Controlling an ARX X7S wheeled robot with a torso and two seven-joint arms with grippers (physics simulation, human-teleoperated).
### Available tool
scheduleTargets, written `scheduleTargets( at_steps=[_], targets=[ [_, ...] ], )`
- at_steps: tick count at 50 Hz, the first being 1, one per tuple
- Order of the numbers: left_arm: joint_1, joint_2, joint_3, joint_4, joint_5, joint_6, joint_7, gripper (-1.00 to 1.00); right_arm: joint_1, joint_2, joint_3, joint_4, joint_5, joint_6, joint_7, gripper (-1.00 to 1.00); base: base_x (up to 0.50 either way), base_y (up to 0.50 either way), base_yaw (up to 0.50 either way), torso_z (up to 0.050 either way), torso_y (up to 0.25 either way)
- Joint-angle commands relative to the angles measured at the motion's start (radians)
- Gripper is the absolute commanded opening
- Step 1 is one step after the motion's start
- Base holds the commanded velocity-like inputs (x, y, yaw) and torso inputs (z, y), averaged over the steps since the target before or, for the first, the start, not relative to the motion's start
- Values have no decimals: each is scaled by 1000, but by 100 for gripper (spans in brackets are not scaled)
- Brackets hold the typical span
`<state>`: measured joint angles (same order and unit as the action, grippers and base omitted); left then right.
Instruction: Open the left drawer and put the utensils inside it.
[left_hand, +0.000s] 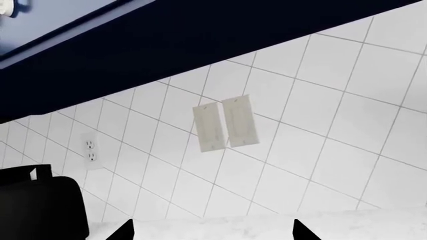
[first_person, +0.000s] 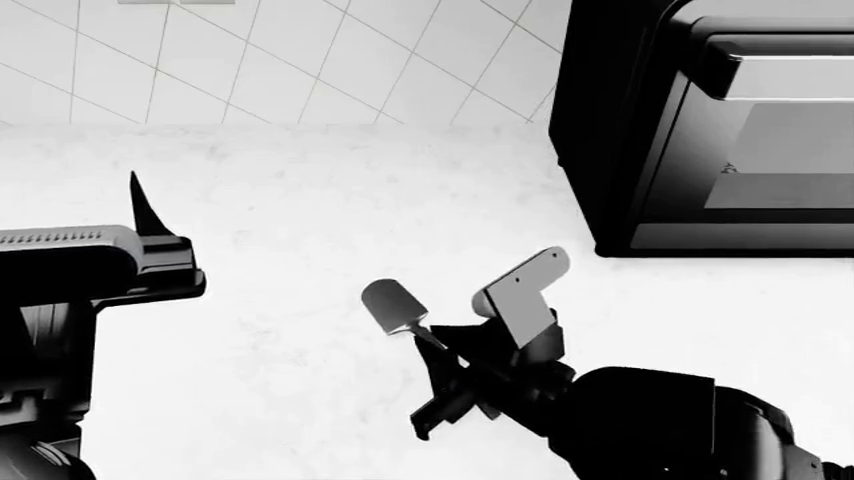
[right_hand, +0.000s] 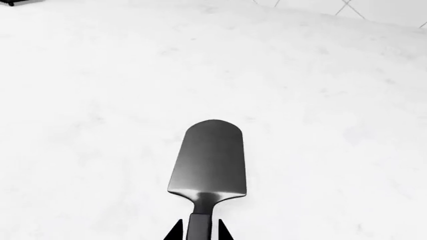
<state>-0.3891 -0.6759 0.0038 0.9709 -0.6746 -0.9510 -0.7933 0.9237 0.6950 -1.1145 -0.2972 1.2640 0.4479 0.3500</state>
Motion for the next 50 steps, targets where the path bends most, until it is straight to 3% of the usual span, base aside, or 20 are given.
scheduleTargets(
  at_steps=[1,17,50],
  targets=[
    [-5,-7,-3,4,-13,-3,-9,100,130,45,40,-142,121,89,154,-100,0,0,0,0,0],
    [-15,-21,-22,18,-50,-18,-29,100,365,86,122,-258,332,213,280,-100,0,0,0,0,0],
    [-36,-56,-62,20,-123,-33,-65,100,585,158,86,-366,632,475,183,-100,0,0,0,0,0]
  ],
)
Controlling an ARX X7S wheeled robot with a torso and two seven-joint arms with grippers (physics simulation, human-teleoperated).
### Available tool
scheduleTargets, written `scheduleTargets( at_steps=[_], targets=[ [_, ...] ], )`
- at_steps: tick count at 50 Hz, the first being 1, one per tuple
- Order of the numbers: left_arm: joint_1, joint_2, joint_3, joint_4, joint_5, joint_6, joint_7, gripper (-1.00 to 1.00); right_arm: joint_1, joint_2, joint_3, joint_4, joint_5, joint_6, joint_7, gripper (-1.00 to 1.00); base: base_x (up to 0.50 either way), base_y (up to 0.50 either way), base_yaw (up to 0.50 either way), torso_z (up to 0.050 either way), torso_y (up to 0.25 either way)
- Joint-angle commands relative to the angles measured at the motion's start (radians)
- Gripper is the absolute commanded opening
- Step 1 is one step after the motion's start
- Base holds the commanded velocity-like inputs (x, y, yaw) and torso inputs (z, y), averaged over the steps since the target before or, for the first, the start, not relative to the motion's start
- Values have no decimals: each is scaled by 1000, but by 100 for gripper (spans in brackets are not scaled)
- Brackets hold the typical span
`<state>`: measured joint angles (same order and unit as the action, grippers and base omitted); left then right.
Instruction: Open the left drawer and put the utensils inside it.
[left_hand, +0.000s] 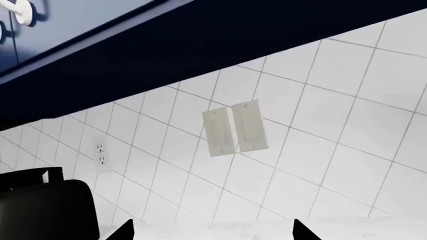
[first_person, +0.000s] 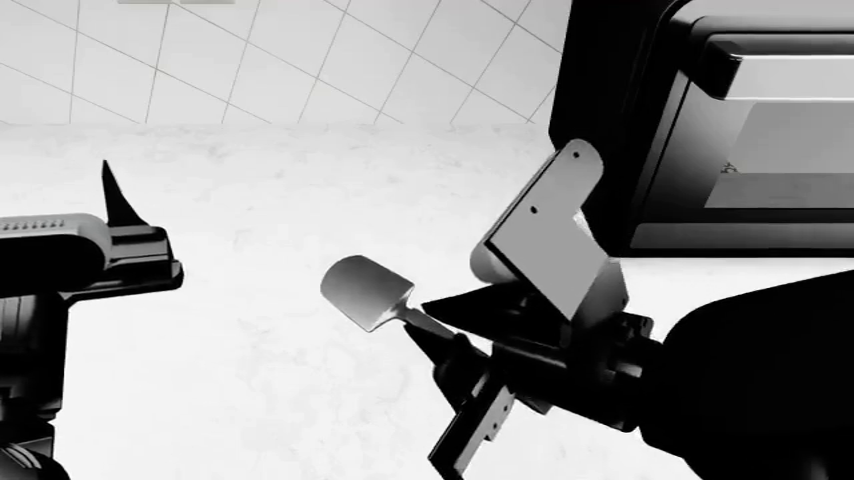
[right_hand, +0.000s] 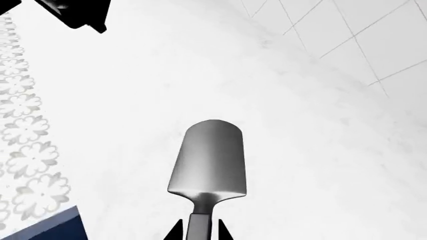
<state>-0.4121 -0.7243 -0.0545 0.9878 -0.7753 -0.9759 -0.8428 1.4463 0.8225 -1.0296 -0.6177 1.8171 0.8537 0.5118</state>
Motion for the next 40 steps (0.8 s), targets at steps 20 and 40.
scheduleTargets(
  at_steps=[20,40],
  targets=[
    [-13,-15,15,0,-27,10,-30,100,95,27,-11,-115,185,98,11,-100,0,0,0,0,0],
    [-16,-25,19,-5,-41,22,-42,100,211,-47,-27,-152,336,104,75,-100,0,0,0,0,0]
  ],
)
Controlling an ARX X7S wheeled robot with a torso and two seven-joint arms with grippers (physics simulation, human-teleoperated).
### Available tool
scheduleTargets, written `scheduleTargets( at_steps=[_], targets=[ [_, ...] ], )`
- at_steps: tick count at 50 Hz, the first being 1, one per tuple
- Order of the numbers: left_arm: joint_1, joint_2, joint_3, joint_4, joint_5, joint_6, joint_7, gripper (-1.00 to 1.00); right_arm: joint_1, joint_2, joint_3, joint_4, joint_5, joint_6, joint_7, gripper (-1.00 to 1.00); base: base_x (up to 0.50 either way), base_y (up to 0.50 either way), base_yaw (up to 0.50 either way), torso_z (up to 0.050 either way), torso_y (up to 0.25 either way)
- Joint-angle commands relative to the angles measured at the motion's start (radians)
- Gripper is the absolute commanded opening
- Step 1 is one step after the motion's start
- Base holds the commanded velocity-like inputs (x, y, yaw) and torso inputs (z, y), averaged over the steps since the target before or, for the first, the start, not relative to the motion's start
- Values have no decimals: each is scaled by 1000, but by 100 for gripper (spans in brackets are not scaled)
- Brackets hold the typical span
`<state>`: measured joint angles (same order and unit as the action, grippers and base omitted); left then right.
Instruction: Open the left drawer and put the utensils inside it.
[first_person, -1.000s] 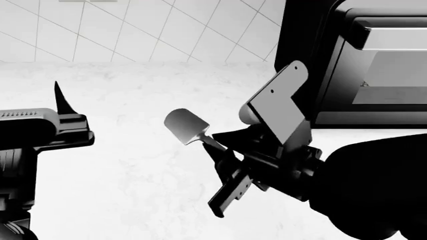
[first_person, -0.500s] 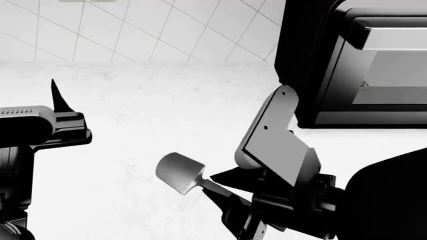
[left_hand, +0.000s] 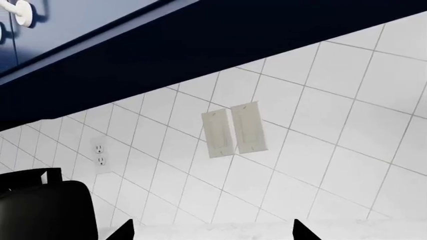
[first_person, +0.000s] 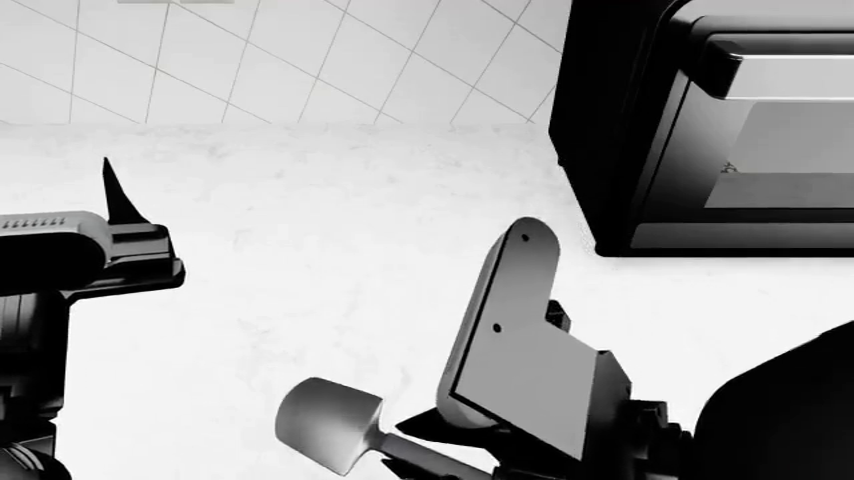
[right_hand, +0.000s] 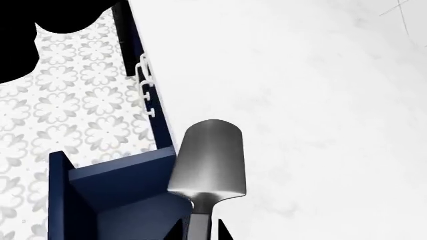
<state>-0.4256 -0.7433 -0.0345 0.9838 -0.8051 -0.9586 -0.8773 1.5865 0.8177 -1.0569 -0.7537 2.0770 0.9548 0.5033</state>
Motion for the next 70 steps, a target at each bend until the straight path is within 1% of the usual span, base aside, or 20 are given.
scheduleTargets(
  at_steps=[1,4,7,12,24,35,40,47,58,60,61,70],
  targets=[
    [-1,-6,3,-3,-7,7,-7,100,77,-51,-3,-20,85,0,92,-100,0,0,0,0,0],
    [7,-8,4,-6,-2,17,-5,100,80,-84,-22,-40,101,-3,115,-100,0,0,0,0,0],
    [-3,-13,-18,7,-36,0,-19,100,80,-124,-52,-65,126,-14,152,-100,0,0,0,0,0],
    [-6,-20,-25,16,-55,-2,-31,100,91,-151,-63,-96,171,-36,177,-100,0,0,0,0,0],
    [1,-25,-2,5,-43,21,-33,100,21,-164,-71,-95,120,-22,124,-100,0,0,0,0,0],
    [-7,-33,3,10,-56,21,-48,100,2,-136,-75,-123,135,-29,132,-100,-1,0,0,0,1],
    [-10,-35,11,10,-57,26,-52,100,29,-124,-70,-136,172,-39,150,-100,0,0,0,0,0],
    [-2,-41,10,10,-60,36,-56,100,67,-72,-41,-141,221,-43,145,-100,0,0,0,0,0],
    [-10,-50,15,9,-73,37,-68,100,76,-74,-45,-139,234,-42,156,-100,0,0,0,0,0],
    [-14,-51,15,10,-81,35,-72,100,78,-73,-54,-123,217,-39,179,-100,0,0,0,0,0],
    [-17,-52,16,11,-83,33,-74,100,72,-77,-58,-120,229,-33,158,100,0,0,0,0,0],
    [-18,-59,19,6,-89,40,-78,100,76,-95,-70,-129,251,-34,164,100,0,0,0,0,0]
  ],
)
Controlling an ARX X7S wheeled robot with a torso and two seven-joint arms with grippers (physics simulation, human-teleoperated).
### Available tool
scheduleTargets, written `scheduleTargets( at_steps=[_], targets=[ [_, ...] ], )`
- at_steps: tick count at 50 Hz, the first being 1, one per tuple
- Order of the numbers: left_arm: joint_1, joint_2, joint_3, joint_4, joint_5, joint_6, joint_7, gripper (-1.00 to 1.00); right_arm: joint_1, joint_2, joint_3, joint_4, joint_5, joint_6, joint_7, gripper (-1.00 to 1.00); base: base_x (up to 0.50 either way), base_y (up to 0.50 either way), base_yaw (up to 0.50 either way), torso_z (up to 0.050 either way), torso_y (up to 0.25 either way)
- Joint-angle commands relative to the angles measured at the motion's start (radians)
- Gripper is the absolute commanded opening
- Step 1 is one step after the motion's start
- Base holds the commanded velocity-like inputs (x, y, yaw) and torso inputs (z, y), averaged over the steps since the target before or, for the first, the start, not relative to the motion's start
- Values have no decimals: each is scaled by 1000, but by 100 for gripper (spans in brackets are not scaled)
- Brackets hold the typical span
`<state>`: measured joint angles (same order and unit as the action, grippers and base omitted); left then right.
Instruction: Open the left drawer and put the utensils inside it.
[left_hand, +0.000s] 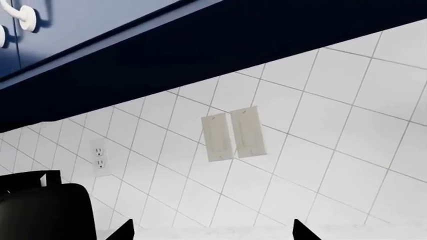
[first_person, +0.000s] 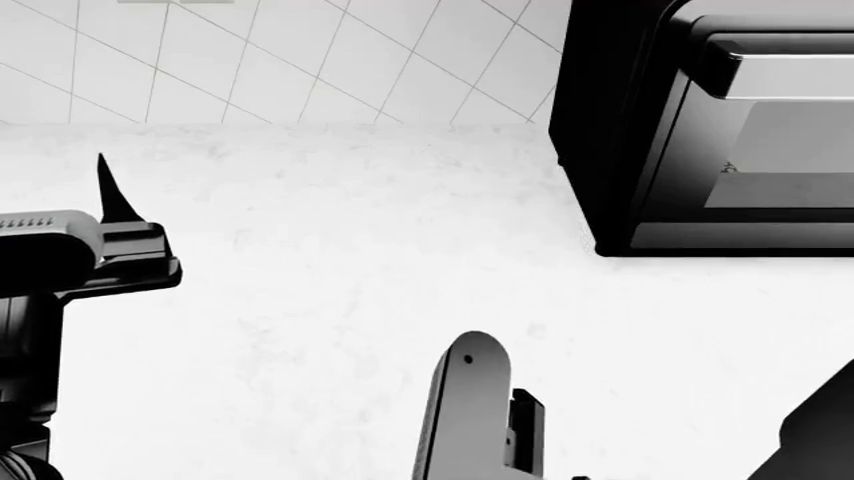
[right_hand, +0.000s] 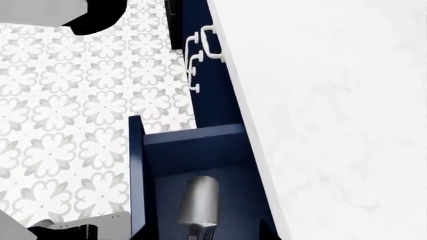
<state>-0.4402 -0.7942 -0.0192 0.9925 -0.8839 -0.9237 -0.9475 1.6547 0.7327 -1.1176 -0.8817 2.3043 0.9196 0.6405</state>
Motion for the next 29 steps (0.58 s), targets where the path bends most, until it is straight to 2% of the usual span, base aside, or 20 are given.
scheduleTargets(
  at_steps=[1,14,22,29],
  targets=[
    [-2,-9,3,-3,-10,7,-8,100,5,-12,-10,-3,22,1,27,100,0,0,0,0,0],
    [1,-15,10,-7,-10,20,-13,100,4,-8,7,-8,14,-4,22,100,0,0,0,0,0],
    [1,-22,9,-7,-18,24,-18,100,33,38,157,46,-170,-48,8,100,0,0,0,0,0],
    [10,-31,-6,-5,-31,32,-24,100,47,71,219,123,-328,-65,34,100,0,0,0,0,0]
  ],
)
